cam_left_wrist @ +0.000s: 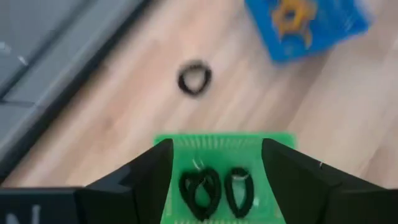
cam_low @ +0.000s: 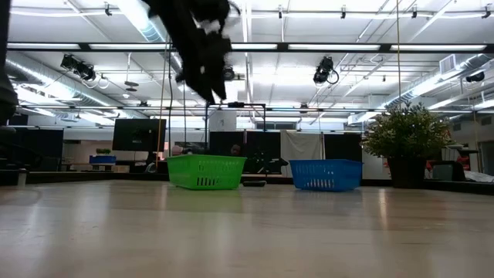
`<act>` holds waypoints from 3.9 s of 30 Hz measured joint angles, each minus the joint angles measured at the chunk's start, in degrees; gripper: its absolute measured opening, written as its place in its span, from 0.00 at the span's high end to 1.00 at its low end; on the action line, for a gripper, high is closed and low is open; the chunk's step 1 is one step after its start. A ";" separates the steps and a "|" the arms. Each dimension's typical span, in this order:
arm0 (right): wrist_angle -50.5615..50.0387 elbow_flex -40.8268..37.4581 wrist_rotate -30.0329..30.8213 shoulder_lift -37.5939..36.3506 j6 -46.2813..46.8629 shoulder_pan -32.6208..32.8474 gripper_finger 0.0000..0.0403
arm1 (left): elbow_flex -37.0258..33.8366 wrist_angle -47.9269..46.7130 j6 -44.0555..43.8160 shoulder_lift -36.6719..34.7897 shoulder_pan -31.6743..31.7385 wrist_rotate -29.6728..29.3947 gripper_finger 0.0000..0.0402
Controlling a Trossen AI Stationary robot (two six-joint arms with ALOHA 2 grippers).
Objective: Sort spring keychains
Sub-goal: Put the black spring keychain into the green bin
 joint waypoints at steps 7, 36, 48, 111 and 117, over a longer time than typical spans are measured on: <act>-0.24 0.00 0.12 0.00 -0.40 -0.04 0.60 | 0.00 9.95 -2.20 -15.71 -6.58 -11.10 0.46; -10.69 13.94 -33.89 10.88 -0.85 -25.02 0.60 | 0.00 28.67 10.00 -28.54 -22.76 -13.29 0.83; -29.32 27.00 -51.47 30.39 3.04 -34.64 0.60 | 0.00 27.94 10.53 -29.44 -22.76 -13.35 0.83; -37.12 27.01 -54.37 47.04 -65.32 -41.70 0.60 | 0.02 23.01 7.79 -29.39 -23.40 -13.16 0.83; -38.53 26.38 -54.79 47.04 -66.15 -42.09 0.60 | 0.02 20.46 7.77 -29.38 -23.40 -13.16 0.83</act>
